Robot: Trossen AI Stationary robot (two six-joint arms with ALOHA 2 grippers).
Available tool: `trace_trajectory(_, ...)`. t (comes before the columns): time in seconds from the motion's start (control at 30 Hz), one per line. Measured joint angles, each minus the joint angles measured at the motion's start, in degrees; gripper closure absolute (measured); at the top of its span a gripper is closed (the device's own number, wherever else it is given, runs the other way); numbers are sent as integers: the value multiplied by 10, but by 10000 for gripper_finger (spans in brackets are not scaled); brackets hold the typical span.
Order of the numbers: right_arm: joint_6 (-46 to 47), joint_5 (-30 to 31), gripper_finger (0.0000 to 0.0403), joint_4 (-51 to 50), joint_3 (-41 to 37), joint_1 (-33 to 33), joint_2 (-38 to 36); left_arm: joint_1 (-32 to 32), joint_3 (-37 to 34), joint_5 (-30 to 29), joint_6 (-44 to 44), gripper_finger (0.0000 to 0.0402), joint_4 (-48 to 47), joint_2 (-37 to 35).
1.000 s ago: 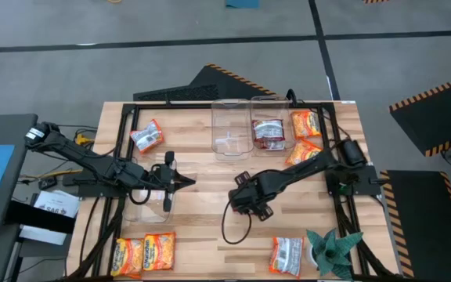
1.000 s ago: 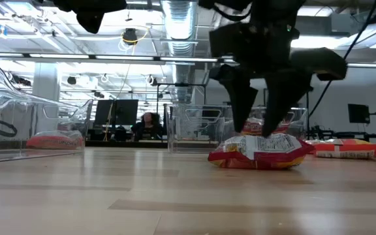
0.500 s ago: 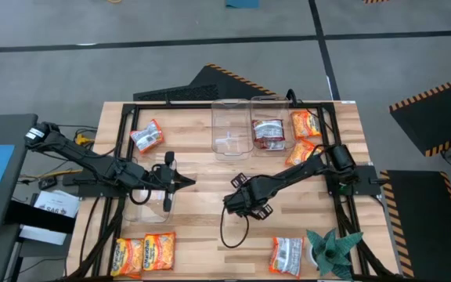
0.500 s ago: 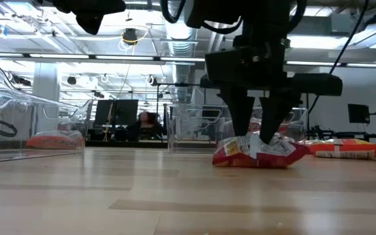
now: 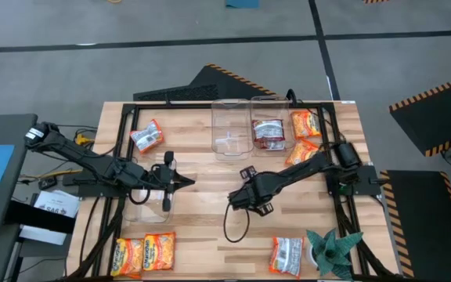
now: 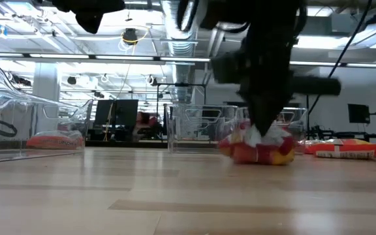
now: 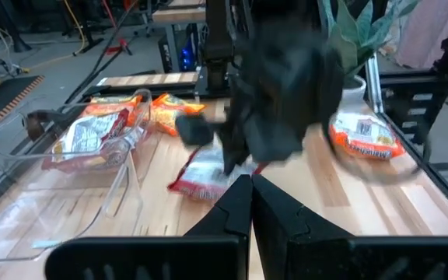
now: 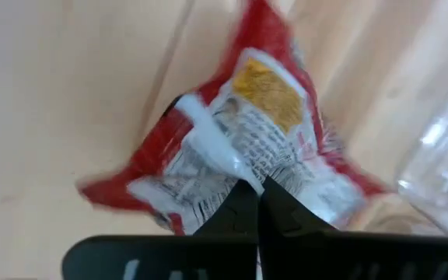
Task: Sort Maruchan noodles
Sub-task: Put the red noodle pack into the top right transparent bin
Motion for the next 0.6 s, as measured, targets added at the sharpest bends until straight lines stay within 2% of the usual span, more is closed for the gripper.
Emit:
trace_trajectory(0.1,45,6,396,13,-29,8,-68,-4,0,-1,-4,401,-6,-4)
trace_trajectory(0.23,99,73,396,17,-81,25,-157,-9,0,-2,-4,402,-5,-4)
trace_trajectory(0.43,136,233,396,57,-120,23,-290,-9,0,-37,-2,401,-6,-4)
trace_trajectory(0.6,128,356,396,71,-127,-46,-346,-9,0,-47,-3,401,-5,-4)
